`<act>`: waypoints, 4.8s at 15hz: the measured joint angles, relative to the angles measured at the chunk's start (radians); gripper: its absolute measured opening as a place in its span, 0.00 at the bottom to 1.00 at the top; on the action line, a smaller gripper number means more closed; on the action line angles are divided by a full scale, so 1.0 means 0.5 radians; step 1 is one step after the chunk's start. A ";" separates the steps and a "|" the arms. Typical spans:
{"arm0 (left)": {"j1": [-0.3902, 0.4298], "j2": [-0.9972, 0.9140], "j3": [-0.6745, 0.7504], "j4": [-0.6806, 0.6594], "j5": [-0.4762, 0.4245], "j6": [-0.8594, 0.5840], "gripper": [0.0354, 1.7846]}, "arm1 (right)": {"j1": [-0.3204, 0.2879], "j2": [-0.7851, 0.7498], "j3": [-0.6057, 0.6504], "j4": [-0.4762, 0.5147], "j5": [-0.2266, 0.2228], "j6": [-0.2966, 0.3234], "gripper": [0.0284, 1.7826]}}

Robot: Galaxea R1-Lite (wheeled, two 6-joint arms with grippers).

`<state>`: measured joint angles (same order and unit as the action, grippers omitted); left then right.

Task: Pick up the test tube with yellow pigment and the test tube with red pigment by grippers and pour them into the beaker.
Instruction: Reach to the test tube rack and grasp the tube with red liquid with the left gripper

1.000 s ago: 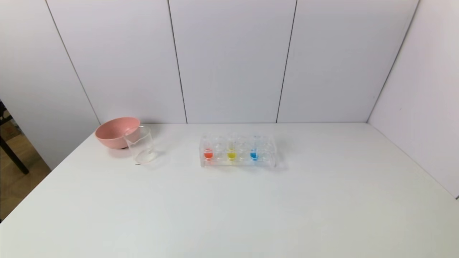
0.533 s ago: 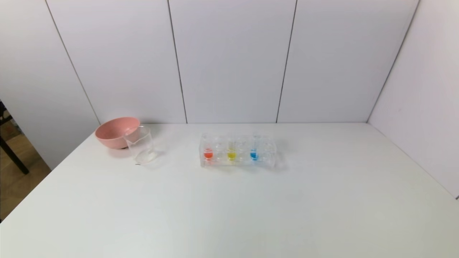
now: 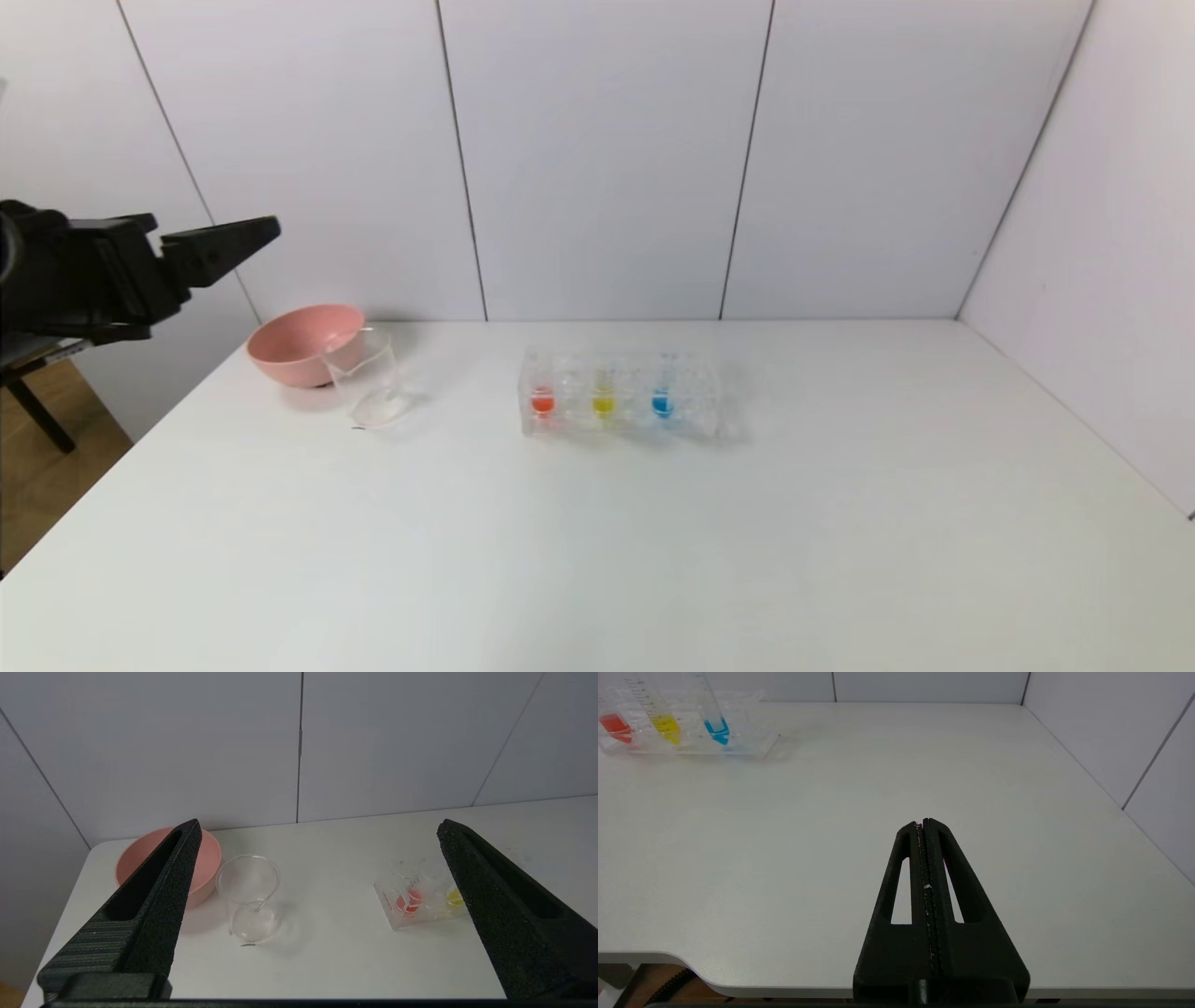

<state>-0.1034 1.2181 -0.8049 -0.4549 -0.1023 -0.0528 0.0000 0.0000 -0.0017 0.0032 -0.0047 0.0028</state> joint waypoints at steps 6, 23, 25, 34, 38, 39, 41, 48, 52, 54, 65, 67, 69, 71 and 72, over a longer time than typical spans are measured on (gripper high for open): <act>-0.115 0.543 0.013 -0.530 -0.395 -0.005 0.99 | 0.000 0.000 0.000 0.000 0.000 0.000 0.05; -0.112 1.285 0.011 -1.089 -1.566 0.325 0.99 | 0.000 0.000 0.000 0.000 0.001 -0.001 0.05; -0.112 1.354 -0.036 -1.088 -1.609 0.337 0.99 | 0.000 0.000 0.000 0.000 0.001 0.000 0.05; -0.191 1.626 -0.307 -1.088 -1.608 0.333 0.99 | 0.000 0.000 0.000 0.000 0.000 0.000 0.05; -0.209 1.709 -0.345 -1.088 -1.594 0.334 0.99 | 0.000 0.000 0.000 0.000 0.000 -0.001 0.05; -0.212 1.728 -0.357 -1.088 -1.594 0.334 0.99 | 0.000 0.000 0.000 0.000 0.000 0.000 0.05; -0.219 1.766 -0.388 -1.093 -1.594 0.334 0.99 | 0.000 0.000 0.000 0.000 0.000 0.001 0.05; -0.259 1.900 -0.502 -1.091 -1.595 0.332 0.99 | 0.000 0.000 0.000 0.000 0.001 -0.001 0.05; -0.269 1.980 -0.576 -1.087 -1.594 0.331 0.99 | 0.000 0.000 0.000 0.000 0.000 -0.001 0.05; -0.269 2.002 -0.599 -1.083 -1.593 0.331 0.99 | 0.000 0.000 0.000 0.000 0.000 -0.001 0.05; -0.309 2.101 -0.706 -1.076 -1.592 0.319 0.60 | 0.000 0.000 0.000 -0.001 0.000 -0.001 0.05; -0.316 2.110 -0.715 -1.075 -1.590 0.319 0.38 | 0.000 0.000 0.000 0.000 0.001 0.000 0.05; -0.317 2.118 -0.721 -1.080 -1.587 0.319 0.26 | 0.000 0.000 0.000 0.000 0.000 0.000 0.05; -0.320 2.121 -0.722 -1.080 -1.586 0.319 0.25 | 0.000 0.000 0.000 0.000 0.001 0.000 0.05; -0.320 2.121 -0.723 -1.080 -1.586 0.319 0.25 | 0.000 0.000 0.000 0.000 0.001 -0.001 0.05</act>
<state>-0.2636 2.2787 -1.1666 -0.9947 -0.8953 0.1068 0.0000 0.0000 -0.0017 0.0032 -0.0043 0.0023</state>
